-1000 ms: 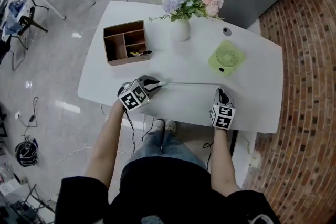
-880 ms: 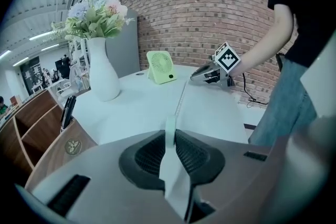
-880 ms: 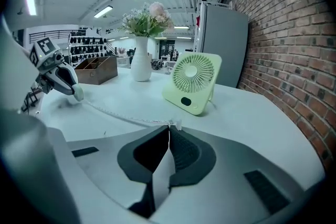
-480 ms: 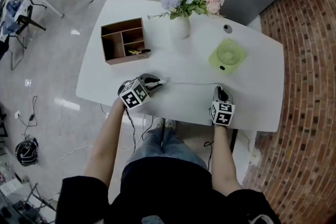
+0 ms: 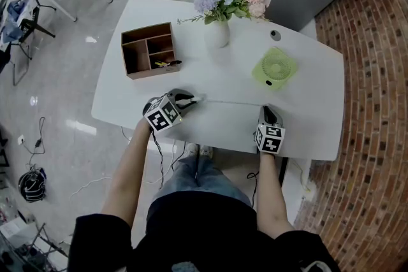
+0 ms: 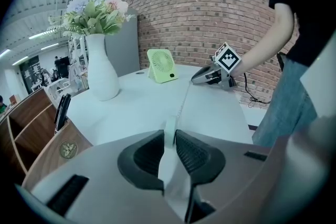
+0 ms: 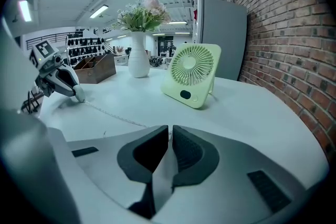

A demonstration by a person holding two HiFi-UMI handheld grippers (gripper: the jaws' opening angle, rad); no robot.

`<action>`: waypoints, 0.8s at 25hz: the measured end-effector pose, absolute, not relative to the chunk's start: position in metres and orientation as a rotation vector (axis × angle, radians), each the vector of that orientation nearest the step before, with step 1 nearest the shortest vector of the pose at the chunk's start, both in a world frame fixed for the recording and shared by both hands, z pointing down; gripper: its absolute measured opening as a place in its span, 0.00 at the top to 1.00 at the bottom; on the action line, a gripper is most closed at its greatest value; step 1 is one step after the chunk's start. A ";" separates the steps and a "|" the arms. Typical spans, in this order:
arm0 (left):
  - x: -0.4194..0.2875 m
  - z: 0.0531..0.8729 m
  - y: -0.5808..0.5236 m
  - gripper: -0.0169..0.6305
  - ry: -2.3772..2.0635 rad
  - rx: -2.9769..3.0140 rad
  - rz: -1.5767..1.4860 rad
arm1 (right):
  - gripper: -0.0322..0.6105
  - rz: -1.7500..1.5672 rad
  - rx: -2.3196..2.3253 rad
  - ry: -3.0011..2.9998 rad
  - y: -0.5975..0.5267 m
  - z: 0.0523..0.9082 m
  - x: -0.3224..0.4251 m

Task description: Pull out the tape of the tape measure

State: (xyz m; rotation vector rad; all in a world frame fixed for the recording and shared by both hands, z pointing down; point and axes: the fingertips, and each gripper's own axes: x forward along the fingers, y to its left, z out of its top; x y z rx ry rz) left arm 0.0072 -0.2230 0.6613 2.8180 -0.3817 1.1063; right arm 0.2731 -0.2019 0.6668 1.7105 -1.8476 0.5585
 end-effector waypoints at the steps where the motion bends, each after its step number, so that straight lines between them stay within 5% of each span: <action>1: 0.008 0.661 -0.223 0.85 -0.380 2.817 1.105 | 0.94 0.559 1.712 -1.849 -0.202 0.667 0.273; 20: 0.013 0.654 -0.223 0.76 -0.429 2.805 1.021 | 0.93 0.557 1.726 -1.873 -0.200 0.661 0.277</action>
